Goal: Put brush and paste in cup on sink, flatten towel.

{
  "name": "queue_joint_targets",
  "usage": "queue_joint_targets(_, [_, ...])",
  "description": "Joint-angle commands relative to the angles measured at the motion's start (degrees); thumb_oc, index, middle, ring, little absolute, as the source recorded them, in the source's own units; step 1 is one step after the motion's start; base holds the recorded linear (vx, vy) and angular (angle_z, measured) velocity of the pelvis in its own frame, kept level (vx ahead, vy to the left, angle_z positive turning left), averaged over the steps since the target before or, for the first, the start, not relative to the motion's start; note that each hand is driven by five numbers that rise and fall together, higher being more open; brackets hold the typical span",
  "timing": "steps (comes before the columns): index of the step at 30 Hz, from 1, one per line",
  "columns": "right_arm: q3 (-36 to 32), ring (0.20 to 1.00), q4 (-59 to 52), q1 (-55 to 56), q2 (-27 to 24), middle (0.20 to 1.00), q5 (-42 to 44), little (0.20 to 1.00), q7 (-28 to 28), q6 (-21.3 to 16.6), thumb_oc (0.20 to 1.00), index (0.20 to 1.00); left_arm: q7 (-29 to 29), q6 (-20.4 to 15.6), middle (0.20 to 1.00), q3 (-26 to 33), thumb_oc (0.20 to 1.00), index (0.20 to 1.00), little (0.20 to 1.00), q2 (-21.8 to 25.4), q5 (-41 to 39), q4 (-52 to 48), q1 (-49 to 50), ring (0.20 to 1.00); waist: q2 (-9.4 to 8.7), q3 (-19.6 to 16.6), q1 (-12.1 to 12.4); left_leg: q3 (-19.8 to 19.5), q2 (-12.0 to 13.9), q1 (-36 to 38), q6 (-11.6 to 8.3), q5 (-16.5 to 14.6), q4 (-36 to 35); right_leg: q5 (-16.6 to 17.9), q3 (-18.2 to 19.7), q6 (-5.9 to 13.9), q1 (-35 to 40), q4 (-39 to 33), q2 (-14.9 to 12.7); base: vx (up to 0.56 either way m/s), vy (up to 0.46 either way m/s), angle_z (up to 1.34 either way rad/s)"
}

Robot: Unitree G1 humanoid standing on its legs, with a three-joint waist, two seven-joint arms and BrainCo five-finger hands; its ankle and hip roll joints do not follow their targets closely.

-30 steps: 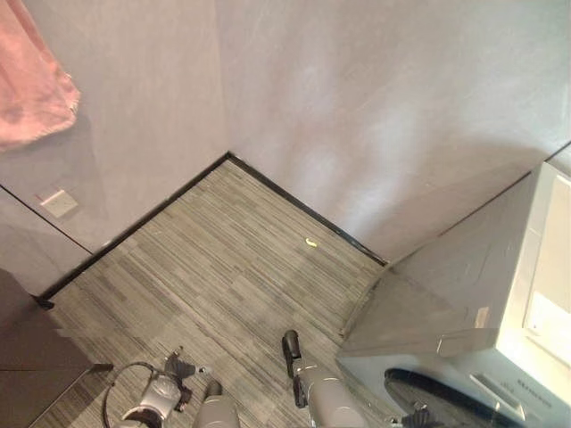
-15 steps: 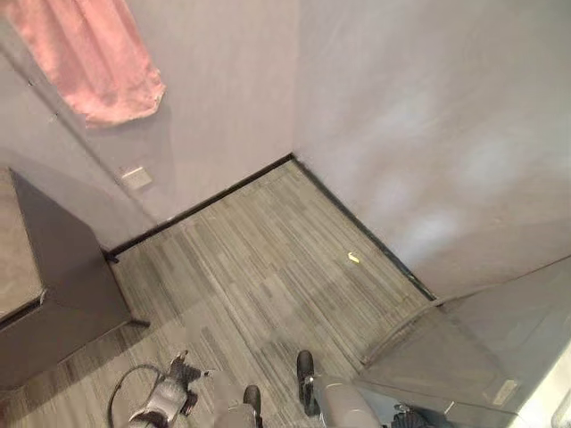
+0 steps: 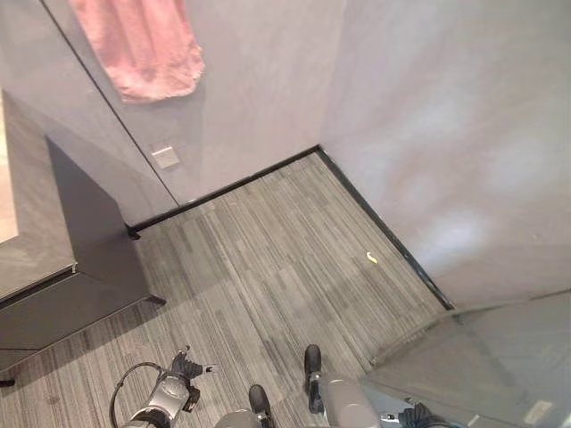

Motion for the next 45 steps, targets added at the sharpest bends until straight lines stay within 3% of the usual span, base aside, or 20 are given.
queue_joint_targets(1, [0.9, 1.000, 1.9, -2.9, -1.1, 1.000, 1.6, 1.000, -1.0, -0.4, 1.000, 1.000, 0.3, -0.8, 1.000, 0.7, 1.000, 1.000, 1.000, 0.8, -0.7, 1.5, -0.2, 1.000, -1.93, -1.4, -0.3, -5.1, -2.7, -2.2, -0.31, 1.0, 1.6, 0.0, 10.5, 6.90, 0.5, 1.1, 1.8, -0.05, 0.023, 0.68])
queue_joint_targets(2, [1.8, 1.000, 2.2, -3.8, -0.5, 1.000, 1.7, 1.000, -0.9, -0.5, 1.000, 1.000, -0.1, -0.9, 1.000, -0.1, 1.000, 1.000, 1.000, 0.8, 0.2, 1.8, -0.3, 1.000, -1.52, -1.7, -0.5, -6.8, -2.9, -2.2, -0.13, 1.4, 1.4, -0.2, 15.5, 7.19, 0.5, 1.7, 2.7, -0.02, 0.012, 0.78])
queue_joint_targets(4, [2.6, 1.000, 2.3, -4.3, 0.0, 1.000, 1.5, 1.000, -0.5, -0.4, 1.000, 1.000, -0.5, -0.9, 1.000, -0.7, 1.000, 1.000, 1.000, 0.8, 1.1, 2.1, -0.3, 1.000, -1.34, -2.2, -0.5, -8.6, -3.3, -1.8, 0.01, 1.6, 1.3, 0.0, 17.8, 7.18, 0.7, 1.6, 2.8, 0.00, 0.005, 0.64])
queue_joint_targets(6, [2.9, 1.000, 2.3, -4.8, 0.2, 1.000, 1.4, 1.000, -0.5, -0.5, 1.000, 1.000, -0.5, -0.8, 1.000, -0.7, 1.000, 1.000, 1.000, 0.8, 1.2, 2.4, -0.3, 1.000, -1.41, -2.5, -0.1, -8.9, -3.6, -1.6, 0.09, 1.6, 1.2, 0.4, 16.9, 7.15, 1.1, 0.6, 2.2, 0.00, -0.003, 0.39])
queue_joint_targets(7, [3.4, 1.000, 2.2, -5.5, 0.7, 1.000, 0.9, 1.000, -0.4, -0.6, 1.000, 1.000, -0.4, -0.8, 1.000, -0.1, 1.000, 1.000, 1.000, 0.5, 0.8, 3.1, -0.1, 1.000, -1.49, -3.1, 0.9, -8.7, -3.9, -1.6, -0.04, 1.6, 1.4, 0.9, 14.8, 7.36, 2.1, -1.0, 0.8, -0.01, -0.001, 0.29])
queue_joint_targets(15, [4.6, 1.000, 3.6, -6.4, 0.9, 1.000, -2.5, 1.000, -0.5, 0.2, 1.000, 1.000, 0.2, -0.2, 1.000, 2.1, 1.000, 1.000, 1.000, -1.2, -1.3, 6.3, 1.3, 1.000, -1.95, -5.8, 3.5, -9.2, -3.7, -0.4, -0.80, 2.2, 0.2, 0.5, 11.1, 7.58, 6.3, -4.2, -0.2, 0.01, -0.037, 0.09])
queue_joint_targets(25, [1.6, 1.000, 4.6, -4.8, 0.8, 1.000, 1.6, 1.000, -0.1, 0.0, 1.000, 1.000, 0.3, -0.1, 1.000, 5.4, 1.000, 1.000, 1.000, -2.2, -4.6, 9.1, 2.9, 1.000, -2.25, -6.8, 3.9, -11.2, -2.2, 1.2, -2.00, 3.6, -2.1, -0.5, 8.4, 6.32, 9.4, -6.7, 0.5, 0.01, -0.056, 0.14])
queue_joint_targets(28, [-0.1, 1.000, 5.0, -3.3, 0.6, 1.000, 3.7, 1.000, -0.2, -0.1, 1.000, 1.000, -0.4, 0.0, 1.000, 3.6, 1.000, 1.000, 1.000, -2.2, -3.5, 8.9, 1.9, 1.000, -2.30, -6.3, 2.5, -10.4, -0.4, 0.6, -3.81, 5.0, -3.2, -0.9, 3.7, 6.10, 10.3, -7.7, -0.1, -0.06, -0.018, 0.53])
queue_joint_targets(45, [-0.4, 1.000, 5.5, -6.3, 1.1, 1.000, 4.5, 1.000, -0.3, 0.0, 1.000, 1.000, -0.3, -0.5, 1.000, 4.0, 1.000, 1.000, 1.000, -0.8, -2.6, 8.3, 1.6, 1.000, -0.82, -6.2, 3.5, -9.1, -2.8, 1.7, -0.94, 2.9, -1.7, -0.1, 6.9, 7.80, 8.4, -3.2, -1.9, -0.01, 0.075, 0.03])
